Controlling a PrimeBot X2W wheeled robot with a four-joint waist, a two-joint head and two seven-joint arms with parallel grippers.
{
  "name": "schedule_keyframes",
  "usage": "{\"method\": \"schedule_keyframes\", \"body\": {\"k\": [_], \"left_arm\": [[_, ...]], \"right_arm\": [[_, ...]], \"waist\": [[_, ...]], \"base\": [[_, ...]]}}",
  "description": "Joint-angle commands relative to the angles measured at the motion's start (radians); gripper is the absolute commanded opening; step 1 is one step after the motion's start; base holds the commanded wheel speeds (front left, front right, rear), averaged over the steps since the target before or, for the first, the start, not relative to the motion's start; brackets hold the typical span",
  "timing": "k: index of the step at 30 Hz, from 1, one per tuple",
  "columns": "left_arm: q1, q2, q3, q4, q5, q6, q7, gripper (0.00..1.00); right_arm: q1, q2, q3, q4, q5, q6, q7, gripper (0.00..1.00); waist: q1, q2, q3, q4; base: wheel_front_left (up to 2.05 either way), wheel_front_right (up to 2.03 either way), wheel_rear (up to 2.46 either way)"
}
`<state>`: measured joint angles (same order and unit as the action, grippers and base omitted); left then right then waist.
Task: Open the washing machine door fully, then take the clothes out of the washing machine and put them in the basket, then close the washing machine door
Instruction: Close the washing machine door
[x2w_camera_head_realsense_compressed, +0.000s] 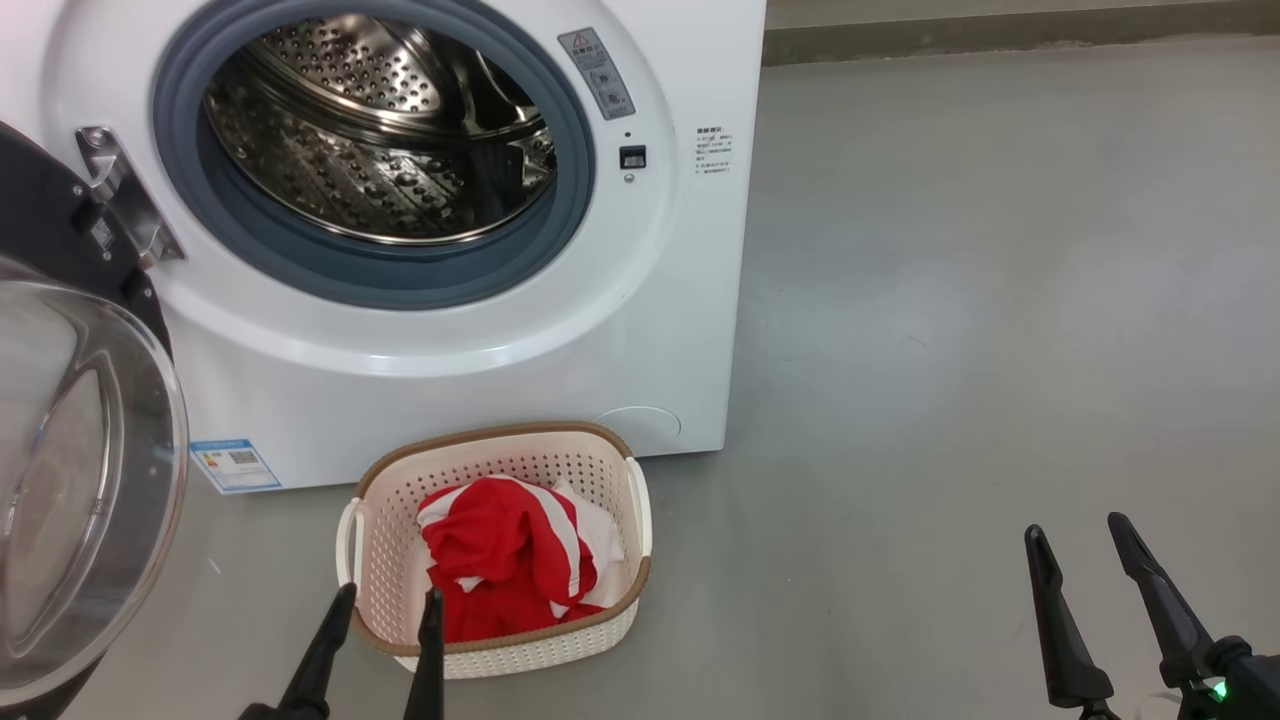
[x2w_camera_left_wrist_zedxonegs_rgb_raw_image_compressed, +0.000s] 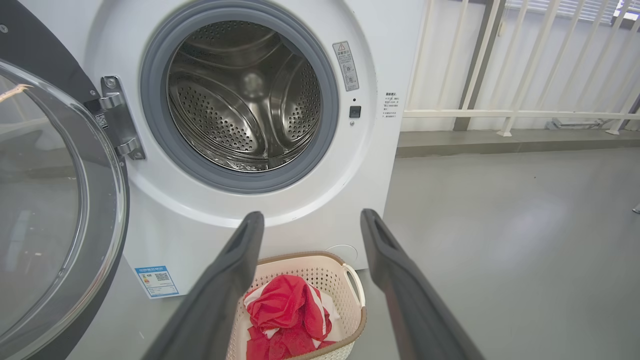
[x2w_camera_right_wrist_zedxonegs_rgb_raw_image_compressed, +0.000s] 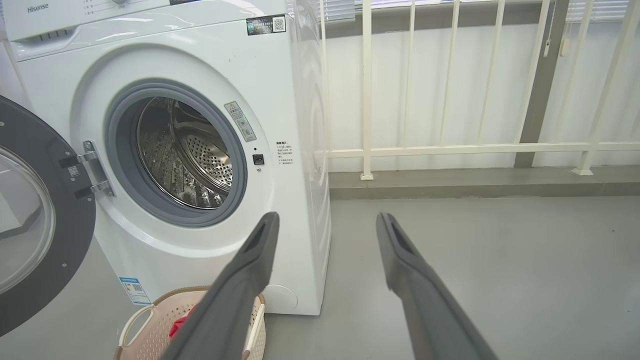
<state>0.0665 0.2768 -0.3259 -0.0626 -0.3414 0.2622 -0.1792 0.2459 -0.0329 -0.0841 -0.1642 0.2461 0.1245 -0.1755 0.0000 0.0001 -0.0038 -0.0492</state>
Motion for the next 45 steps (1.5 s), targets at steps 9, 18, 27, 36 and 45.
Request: {"method": "schedule_keyframes", "body": {"k": [9,18,27,36,45], "left_arm": [[-0.041,0.026,0.035,-0.025,0.023,0.026,-0.014,1.00],[-0.046,0.022,0.038,-0.041,0.029,0.054,-0.006,1.00],[-0.041,0.027,0.055,-0.062,0.033,0.084,-0.006,1.00],[-0.038,0.028,0.059,-0.081,0.040,0.109,0.003,1.00],[-0.032,0.024,0.068,-0.099,0.043,0.139,0.006,1.00]], "right_arm": [[-0.012,-0.017,0.022,-0.034,-0.007,0.006,-0.001,1.00],[-0.020,-0.017,0.027,-0.036,-0.013,0.006,-0.002,1.00],[-0.025,-0.017,0.034,-0.046,-0.018,0.006,0.002,1.00],[-0.028,-0.017,0.036,-0.051,-0.019,0.006,0.004,1.00],[-0.032,-0.017,0.035,-0.056,-0.022,0.006,0.007,1.00]], "waist": [[0.0000,-0.0001,0.006,0.017],[0.0000,-0.0001,0.008,0.089],[0.0000,-0.0001,0.001,0.207],[0.0000,-0.0001,0.003,0.331],[0.0000,-0.0001,0.003,0.419]], "base": [[0.00,0.00,0.00],[0.00,0.00,0.00],[0.00,0.00,0.00],[0.00,0.00,0.00],[0.00,0.00,0.00]]}}
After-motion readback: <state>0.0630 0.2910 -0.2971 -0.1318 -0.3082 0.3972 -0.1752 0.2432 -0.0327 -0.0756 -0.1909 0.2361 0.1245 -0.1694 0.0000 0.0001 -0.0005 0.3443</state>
